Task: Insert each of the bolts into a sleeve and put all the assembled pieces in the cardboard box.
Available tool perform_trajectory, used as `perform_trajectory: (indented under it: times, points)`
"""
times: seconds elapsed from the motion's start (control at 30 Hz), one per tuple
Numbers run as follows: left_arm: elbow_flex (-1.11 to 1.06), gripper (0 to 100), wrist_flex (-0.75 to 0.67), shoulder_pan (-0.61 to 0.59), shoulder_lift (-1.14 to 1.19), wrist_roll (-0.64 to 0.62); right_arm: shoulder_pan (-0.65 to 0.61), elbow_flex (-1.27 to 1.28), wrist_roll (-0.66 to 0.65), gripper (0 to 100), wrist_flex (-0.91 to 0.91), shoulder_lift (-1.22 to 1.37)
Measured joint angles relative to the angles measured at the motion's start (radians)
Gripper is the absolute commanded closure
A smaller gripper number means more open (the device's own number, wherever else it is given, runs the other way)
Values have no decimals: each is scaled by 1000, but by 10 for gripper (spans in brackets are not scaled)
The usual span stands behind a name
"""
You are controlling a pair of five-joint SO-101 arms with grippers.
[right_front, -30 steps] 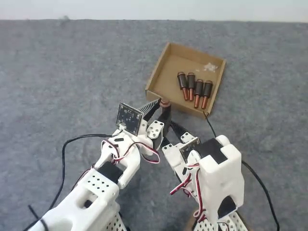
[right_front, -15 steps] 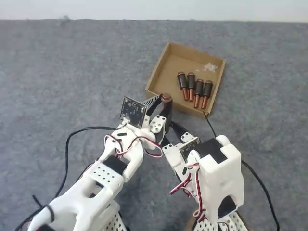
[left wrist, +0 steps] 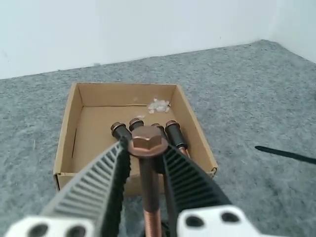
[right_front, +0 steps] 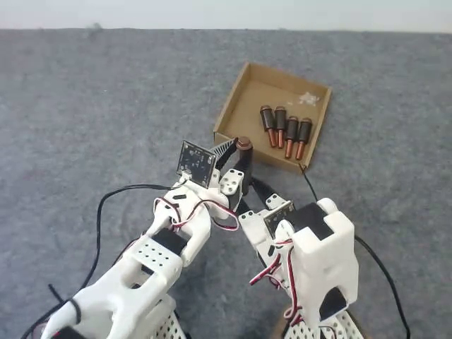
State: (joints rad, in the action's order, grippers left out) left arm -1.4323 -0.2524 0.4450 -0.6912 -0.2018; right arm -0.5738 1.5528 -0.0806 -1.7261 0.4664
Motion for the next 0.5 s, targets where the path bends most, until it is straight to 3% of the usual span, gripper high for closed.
perform_trajectory:
  times: [0.5]
  points:
    - [-8,990,0,0,-2,-5,18,15,28,992,0,-51]
